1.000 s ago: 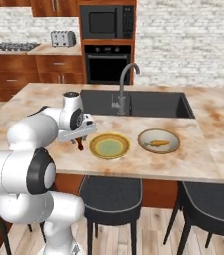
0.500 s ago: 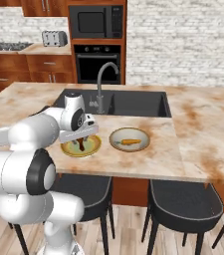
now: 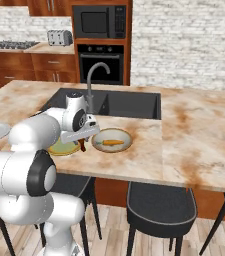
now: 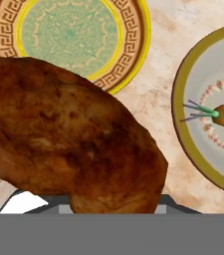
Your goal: Pick the chicken drumstick and carrot from their plates and place them in the bowl. Then put the bowl in the fridge.
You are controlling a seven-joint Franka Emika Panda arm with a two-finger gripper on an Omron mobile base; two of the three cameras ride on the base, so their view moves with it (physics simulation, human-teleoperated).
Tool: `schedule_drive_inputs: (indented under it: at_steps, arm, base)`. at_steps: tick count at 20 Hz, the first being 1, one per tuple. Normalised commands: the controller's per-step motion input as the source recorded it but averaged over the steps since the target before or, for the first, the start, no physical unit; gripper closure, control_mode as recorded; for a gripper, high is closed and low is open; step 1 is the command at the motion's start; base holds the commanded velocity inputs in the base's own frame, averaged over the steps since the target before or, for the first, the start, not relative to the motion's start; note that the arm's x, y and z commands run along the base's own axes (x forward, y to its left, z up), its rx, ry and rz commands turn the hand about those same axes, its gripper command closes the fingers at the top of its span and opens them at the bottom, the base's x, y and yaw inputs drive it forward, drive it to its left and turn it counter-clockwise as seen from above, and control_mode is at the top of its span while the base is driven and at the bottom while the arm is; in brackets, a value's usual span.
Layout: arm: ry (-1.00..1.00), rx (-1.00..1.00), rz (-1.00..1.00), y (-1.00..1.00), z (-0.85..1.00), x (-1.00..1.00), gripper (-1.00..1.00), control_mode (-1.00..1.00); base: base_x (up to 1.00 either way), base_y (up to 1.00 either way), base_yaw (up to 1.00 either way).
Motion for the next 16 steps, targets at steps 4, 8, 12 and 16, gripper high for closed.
schedule_drive_inputs:
  at_steps: [4, 8, 12, 16]
  arm:
    - [0.0, 0.0, 0.0, 0.0, 0.0, 0.0, 1.0, 1.0]
    - [0.0, 0.0, 0.0, 0.0, 0.0, 0.0, 1.0, 1.0]
    - [0.0, 0.0, 0.0, 0.0, 0.0, 0.0, 1.0, 1.0]
    - [0.0, 0.0, 0.0, 0.0, 0.0, 0.0, 1.0, 1.0]
  base:
    - [0.29, -0.3, 0.24]
    - [0.09, -0.08, 0.13]
    - [0.0, 0.0, 0.0]
    - [0.0, 0.0, 0.0]
